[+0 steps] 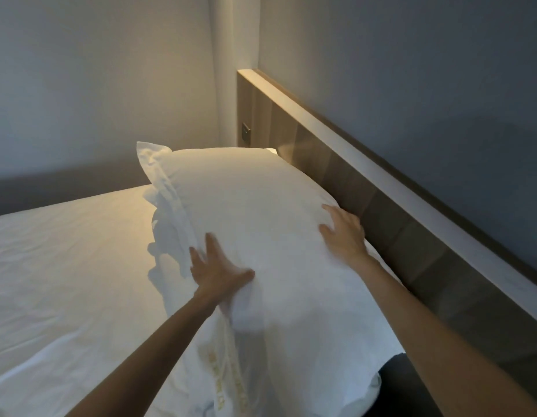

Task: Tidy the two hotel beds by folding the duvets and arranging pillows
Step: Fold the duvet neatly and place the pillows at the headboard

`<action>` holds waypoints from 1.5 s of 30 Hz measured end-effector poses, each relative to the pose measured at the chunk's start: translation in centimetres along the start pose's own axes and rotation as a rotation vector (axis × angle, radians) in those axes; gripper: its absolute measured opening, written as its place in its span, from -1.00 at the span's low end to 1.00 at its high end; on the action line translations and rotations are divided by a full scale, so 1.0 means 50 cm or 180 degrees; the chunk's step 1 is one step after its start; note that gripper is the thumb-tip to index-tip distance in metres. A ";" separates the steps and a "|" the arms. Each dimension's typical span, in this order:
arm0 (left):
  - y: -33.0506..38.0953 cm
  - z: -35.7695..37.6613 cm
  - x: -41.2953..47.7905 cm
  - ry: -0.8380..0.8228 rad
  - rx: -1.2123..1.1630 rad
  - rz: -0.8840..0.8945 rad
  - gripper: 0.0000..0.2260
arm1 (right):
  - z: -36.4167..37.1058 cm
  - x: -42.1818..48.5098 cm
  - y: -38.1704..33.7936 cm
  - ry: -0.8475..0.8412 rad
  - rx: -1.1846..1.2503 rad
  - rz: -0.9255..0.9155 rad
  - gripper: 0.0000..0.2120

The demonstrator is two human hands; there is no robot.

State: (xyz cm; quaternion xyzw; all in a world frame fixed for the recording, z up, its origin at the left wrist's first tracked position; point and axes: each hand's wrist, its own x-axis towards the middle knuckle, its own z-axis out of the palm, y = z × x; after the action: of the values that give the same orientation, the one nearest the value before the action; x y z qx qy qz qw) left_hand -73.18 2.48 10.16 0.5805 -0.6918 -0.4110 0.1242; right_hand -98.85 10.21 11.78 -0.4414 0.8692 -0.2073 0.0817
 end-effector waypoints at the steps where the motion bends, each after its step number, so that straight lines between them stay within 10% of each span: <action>1: 0.022 -0.012 0.009 -0.0020 0.0177 0.0259 -0.10 | 0.002 0.001 -0.024 -0.0077 0.0029 -0.0227 -0.55; 6: 0.115 -0.019 0.126 0.0126 0.1142 0.1244 -0.51 | 0.036 0.002 -0.105 -0.0447 -0.0252 -0.0415 -0.51; 26: -0.048 -0.018 0.274 -0.0540 0.1224 0.0894 -0.55 | 0.174 0.010 -0.177 -0.0873 -0.0814 -0.0718 -0.49; 32: 0.025 -0.022 0.236 -0.0196 0.1255 0.0700 -0.50 | 0.037 0.091 -0.124 0.0412 -0.0231 -0.0759 -0.55; 45: -0.013 0.093 0.115 0.0071 0.2134 0.1147 -0.40 | 0.149 0.080 -0.057 -0.1265 -0.0498 0.0502 -0.37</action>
State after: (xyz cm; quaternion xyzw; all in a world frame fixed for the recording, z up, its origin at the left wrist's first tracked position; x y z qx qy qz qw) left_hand -77.45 -0.75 5.00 0.4624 -0.8775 -0.1271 0.0051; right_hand -96.72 3.39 6.49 -0.4092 0.8813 -0.0412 0.2328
